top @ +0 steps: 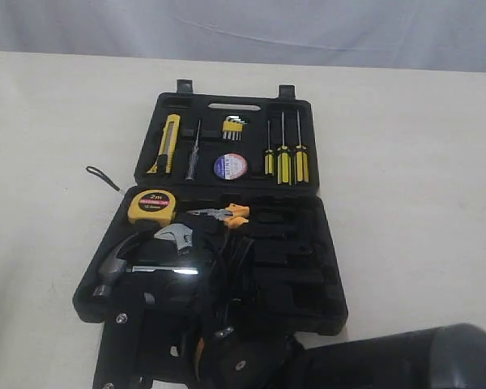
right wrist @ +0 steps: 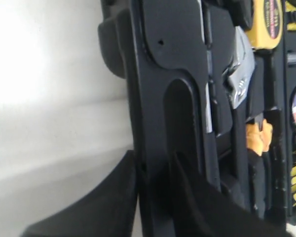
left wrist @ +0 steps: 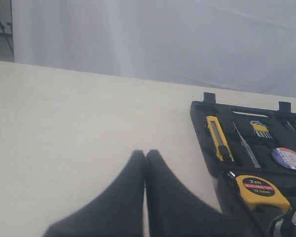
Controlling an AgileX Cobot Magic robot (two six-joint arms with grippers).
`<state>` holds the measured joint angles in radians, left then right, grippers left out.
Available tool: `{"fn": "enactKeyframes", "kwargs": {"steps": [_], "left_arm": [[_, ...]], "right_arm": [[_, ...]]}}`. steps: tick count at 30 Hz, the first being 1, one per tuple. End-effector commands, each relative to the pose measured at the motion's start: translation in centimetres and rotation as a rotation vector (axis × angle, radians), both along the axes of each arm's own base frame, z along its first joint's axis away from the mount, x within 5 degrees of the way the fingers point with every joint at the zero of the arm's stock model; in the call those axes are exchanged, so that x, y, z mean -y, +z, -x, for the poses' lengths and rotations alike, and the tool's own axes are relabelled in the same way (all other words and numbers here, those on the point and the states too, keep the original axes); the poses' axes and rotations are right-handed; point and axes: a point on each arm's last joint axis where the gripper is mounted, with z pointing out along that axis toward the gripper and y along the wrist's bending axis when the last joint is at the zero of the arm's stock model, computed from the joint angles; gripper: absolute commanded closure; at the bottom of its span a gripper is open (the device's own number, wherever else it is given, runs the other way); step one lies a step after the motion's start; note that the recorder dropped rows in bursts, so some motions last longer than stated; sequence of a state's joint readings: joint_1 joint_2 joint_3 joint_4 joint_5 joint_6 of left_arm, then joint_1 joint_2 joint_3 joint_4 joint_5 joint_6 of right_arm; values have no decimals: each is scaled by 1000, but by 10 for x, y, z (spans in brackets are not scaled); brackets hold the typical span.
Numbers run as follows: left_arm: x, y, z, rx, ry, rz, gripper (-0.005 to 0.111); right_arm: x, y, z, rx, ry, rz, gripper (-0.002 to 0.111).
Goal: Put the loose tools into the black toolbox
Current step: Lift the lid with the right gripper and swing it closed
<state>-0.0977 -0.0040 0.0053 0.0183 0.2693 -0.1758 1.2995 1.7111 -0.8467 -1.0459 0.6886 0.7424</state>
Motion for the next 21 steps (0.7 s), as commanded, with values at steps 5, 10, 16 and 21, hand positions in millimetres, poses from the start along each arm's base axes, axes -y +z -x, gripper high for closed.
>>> {"fn": "enactKeyframes", "kwargs": {"steps": [5,10,16,21], "left_arm": [[0,1,0,0,-5,-3,107],[0,1,0,0,-5,-3,107],[0,1,0,0,-5,-3,107],[0,1,0,0,-5,-3,107]], "right_arm": [[1,33,-2,-4,-7,9,109],[-12,62,-4,6,44,-3,109],[-19,94,-8,34,78,39,109],[-23,117,-10,46,95,77,109]]}}
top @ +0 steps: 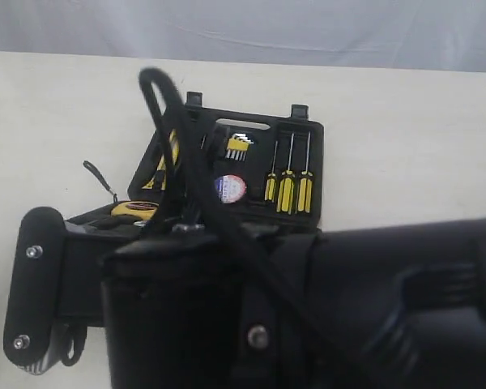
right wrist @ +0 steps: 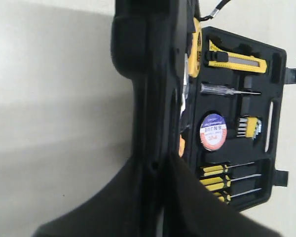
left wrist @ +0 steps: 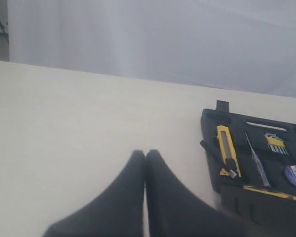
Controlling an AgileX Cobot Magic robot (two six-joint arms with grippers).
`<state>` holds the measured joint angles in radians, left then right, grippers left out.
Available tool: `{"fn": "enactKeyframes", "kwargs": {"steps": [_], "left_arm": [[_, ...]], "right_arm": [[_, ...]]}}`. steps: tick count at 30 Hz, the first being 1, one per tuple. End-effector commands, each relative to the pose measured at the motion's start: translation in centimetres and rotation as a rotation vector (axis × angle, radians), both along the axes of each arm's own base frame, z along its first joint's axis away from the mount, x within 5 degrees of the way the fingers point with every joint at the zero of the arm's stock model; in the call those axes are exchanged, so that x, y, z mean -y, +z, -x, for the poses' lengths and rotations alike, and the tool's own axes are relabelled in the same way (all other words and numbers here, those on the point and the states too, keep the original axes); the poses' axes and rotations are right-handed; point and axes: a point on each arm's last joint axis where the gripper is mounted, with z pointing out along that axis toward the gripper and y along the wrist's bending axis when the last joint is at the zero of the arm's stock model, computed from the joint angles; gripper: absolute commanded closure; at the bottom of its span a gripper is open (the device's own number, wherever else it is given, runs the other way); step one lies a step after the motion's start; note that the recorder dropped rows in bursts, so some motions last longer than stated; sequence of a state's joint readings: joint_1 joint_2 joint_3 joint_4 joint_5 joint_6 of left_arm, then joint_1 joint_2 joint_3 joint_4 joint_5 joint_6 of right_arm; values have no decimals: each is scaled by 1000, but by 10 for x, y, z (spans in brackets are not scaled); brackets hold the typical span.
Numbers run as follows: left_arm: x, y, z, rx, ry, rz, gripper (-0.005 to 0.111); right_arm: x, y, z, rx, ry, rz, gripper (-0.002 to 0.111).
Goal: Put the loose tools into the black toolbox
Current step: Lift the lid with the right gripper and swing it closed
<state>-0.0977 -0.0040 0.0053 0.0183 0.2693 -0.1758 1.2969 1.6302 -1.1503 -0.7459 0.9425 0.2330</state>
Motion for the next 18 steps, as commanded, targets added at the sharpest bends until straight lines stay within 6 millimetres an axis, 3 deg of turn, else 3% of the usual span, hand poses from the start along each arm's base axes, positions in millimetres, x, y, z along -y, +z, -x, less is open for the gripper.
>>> {"fn": "enactKeyframes", "kwargs": {"steps": [1,6,18], "left_arm": [[0,1,0,0,-5,-3,107],[0,1,0,0,-5,-3,107],[0,1,0,0,-5,-3,107]], "right_arm": [[-1,32,-5,38,31,23,109],[3,53,-21,-12,0,19,109],[46,116,-94,-130,-123,-111,109]]}}
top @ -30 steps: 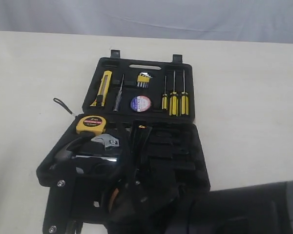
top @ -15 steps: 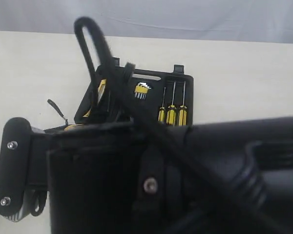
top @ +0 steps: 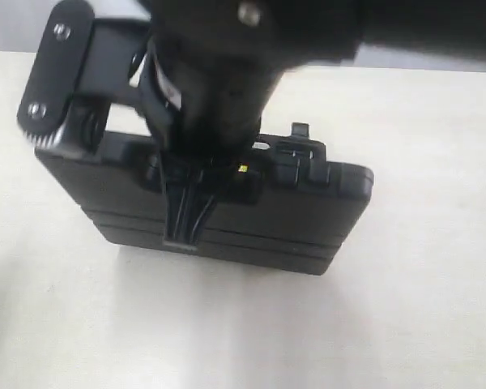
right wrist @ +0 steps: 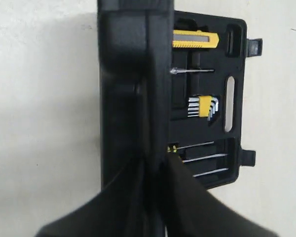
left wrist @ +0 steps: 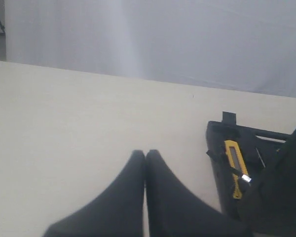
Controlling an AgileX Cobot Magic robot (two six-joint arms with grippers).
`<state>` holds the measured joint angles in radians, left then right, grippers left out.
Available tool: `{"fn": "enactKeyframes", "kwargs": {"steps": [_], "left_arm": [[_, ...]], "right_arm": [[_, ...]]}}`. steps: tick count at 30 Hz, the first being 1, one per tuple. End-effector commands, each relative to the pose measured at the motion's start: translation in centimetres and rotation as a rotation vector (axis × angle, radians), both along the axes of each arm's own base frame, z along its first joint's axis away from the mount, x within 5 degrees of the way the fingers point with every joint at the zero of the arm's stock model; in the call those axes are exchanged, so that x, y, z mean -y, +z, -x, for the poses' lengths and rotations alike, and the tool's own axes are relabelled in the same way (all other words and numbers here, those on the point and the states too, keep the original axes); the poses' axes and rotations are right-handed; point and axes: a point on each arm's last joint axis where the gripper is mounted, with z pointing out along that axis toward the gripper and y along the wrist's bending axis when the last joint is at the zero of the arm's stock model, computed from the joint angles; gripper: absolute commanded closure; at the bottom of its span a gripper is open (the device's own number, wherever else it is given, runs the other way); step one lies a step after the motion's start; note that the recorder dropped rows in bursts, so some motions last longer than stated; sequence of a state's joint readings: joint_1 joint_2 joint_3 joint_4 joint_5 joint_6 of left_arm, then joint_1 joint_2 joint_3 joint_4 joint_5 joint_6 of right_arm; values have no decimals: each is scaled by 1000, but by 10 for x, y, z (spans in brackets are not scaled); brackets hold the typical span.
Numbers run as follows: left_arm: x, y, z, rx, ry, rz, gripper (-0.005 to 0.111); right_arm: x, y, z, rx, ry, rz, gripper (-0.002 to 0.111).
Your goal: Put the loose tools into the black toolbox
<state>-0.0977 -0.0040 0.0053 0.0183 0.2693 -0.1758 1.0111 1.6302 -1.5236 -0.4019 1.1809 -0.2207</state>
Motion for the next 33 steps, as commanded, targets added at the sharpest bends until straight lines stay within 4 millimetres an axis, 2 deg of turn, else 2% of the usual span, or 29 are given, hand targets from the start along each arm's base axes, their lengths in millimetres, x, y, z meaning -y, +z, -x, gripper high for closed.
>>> {"fn": "enactKeyframes", "kwargs": {"steps": [1,3,8,14,21,26,33], "left_arm": [[0,1,0,0,-5,-3,107],[0,1,0,0,-5,-3,107],[0,1,0,0,-5,-3,107],[0,1,0,0,-5,-3,107],[0,1,0,0,-5,-3,107],[0,1,0,0,-5,-3,107],[0,1,0,0,-5,-3,107]], "right_arm": [[22,31,-30,13,-38,-95,109],[30,31,-42,-13,-60,-109,109],[53,2,-86,-156,-117,-149,109],[73,-49,-139,-271,-139,-195,109],[89,-108,-191,-205,-198,-182,109],[95,-138,-210,-133,-173,-85,109],[97,-164,-221,-86,-126,14,109]]}}
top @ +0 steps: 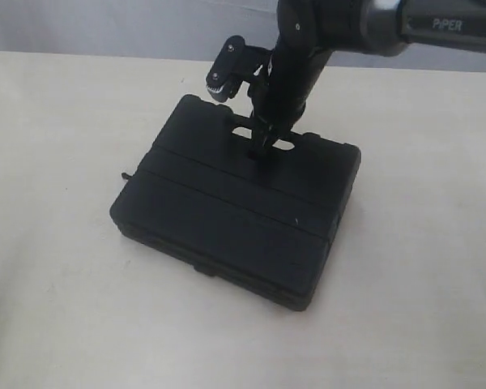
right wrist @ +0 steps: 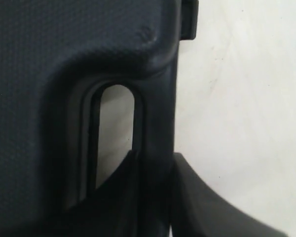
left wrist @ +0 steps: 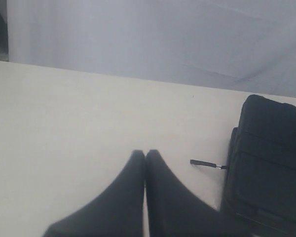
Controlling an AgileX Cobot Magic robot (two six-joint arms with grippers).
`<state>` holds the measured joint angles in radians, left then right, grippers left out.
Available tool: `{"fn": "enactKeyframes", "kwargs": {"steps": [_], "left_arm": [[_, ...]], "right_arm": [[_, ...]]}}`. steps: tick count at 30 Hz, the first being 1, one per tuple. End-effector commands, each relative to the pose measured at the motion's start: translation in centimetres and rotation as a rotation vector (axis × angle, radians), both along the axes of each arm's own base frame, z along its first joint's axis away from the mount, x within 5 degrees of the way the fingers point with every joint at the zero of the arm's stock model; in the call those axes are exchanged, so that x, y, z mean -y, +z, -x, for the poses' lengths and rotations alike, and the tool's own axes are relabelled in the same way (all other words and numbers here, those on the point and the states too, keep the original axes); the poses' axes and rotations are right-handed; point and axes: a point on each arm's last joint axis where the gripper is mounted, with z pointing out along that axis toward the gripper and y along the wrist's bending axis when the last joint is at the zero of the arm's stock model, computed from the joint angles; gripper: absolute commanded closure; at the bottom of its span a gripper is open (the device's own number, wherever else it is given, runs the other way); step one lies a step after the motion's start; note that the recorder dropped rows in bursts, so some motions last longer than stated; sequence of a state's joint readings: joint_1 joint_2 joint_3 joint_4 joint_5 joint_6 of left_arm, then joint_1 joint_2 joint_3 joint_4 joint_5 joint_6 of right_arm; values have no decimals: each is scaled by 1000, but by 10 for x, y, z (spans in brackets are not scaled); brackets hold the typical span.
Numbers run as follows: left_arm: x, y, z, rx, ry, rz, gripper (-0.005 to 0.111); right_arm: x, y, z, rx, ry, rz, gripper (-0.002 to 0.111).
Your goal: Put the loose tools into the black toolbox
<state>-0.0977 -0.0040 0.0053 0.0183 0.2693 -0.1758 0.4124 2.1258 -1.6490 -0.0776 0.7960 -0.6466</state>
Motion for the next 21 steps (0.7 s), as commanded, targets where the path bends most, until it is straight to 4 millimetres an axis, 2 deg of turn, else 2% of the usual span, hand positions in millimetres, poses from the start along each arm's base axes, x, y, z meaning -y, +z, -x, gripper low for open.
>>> {"fn": "enactKeyframes", "kwargs": {"steps": [1,6,15,17,20,21], "left_arm": [[0,1,0,0,-5,-3,107],[0,1,0,0,-5,-3,107],[0,1,0,0,-5,-3,107],[0,1,0,0,-5,-3,107],[0,1,0,0,-5,-3,107],[0,1,0,0,-5,-3,107]], "right_arm": [[7,-7,-11,88,77,112,109],[14,-8,-17,148,140,241,109],[15,-7,-19,177,87,229,108],[15,-7,-19,177,79,225,100],[15,-7,-19,174,78,227,79],[15,-6,-19,174,77,228,69]]}}
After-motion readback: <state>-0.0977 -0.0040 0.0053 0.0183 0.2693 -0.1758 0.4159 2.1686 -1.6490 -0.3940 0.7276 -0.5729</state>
